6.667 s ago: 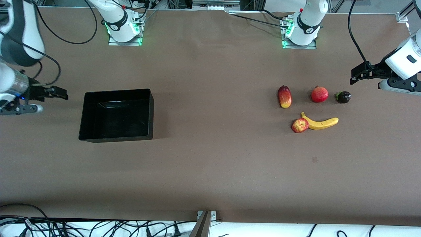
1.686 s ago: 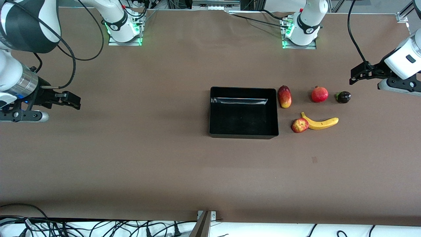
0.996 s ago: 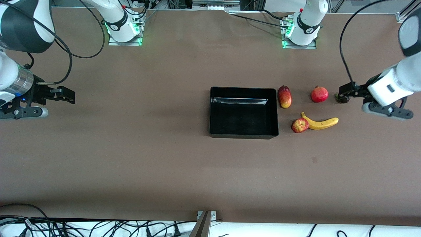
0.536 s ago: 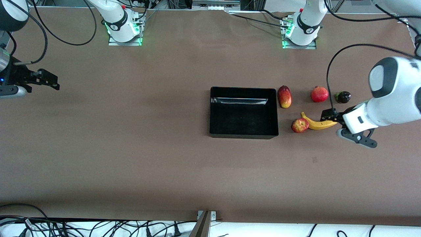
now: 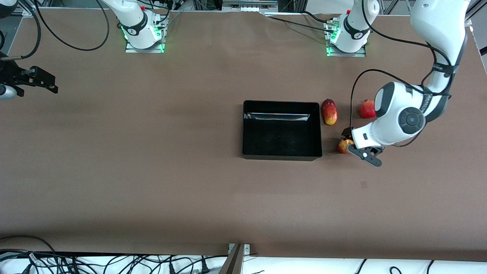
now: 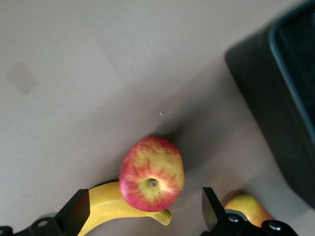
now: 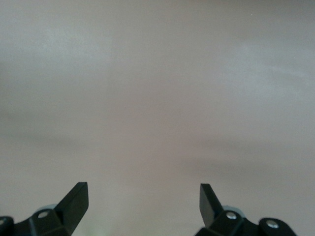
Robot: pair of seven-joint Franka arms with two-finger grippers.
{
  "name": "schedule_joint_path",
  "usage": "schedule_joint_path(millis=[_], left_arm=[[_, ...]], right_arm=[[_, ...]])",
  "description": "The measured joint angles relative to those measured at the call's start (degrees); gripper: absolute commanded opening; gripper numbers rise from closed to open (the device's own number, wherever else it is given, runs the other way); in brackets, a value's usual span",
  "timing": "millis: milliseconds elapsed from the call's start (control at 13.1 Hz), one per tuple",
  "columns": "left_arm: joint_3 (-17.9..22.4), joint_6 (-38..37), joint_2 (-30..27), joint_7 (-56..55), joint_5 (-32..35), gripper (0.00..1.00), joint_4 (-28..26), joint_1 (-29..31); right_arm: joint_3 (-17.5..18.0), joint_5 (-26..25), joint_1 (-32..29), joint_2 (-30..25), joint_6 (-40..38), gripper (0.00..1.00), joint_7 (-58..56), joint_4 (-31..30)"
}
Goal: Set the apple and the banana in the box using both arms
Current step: 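Reach the left gripper down to the small apple beside the banana, then close the left gripper on the apple and lift it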
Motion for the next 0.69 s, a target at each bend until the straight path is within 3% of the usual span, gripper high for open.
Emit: schedule_joint_path(millis=[383,690], left_arm=[[0.2,8.9,0.0,8.9,0.1,1.0,-5.3,0.1],[0.4,11.7,0.3,10.4,2.2,1.0,-6.8,0.1]], right_arm=[[0.0,0.0,0.0,1.0,0.0,1.0,0.0,0.9],[0.0,0.0,0.0,1.1,0.0,1.0,0.0,1.0]])
